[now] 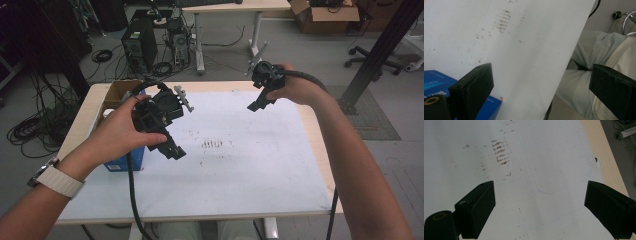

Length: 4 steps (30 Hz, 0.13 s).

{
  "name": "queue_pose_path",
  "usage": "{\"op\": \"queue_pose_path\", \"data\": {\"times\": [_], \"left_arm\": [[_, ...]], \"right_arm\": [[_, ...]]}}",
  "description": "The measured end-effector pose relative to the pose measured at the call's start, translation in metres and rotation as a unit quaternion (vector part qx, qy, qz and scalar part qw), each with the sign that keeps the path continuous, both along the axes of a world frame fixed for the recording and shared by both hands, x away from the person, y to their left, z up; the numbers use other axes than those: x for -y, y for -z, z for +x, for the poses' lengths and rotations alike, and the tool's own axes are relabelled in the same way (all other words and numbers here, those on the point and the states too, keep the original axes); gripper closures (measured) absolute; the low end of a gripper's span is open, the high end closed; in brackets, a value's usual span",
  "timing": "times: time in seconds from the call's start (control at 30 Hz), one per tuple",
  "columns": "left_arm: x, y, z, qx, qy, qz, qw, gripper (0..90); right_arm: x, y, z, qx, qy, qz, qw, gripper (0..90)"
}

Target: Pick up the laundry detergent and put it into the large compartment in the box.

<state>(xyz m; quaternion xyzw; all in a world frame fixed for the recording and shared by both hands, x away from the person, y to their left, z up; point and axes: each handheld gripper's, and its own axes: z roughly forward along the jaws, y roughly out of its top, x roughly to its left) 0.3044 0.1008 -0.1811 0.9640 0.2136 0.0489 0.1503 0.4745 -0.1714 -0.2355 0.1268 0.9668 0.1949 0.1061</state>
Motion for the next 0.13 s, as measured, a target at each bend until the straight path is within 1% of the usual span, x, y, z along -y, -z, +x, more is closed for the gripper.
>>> {"op": "queue_pose_path", "data": {"times": [0.13], "left_arm": [[-0.0006, 0.0006, 0.0005, -0.001, 0.0, 0.0, 1.0, 5.9]], "right_arm": [[-0.0003, -0.0007, -0.0012, 0.0, 0.0, 0.0, 1.0, 9.9]]}}
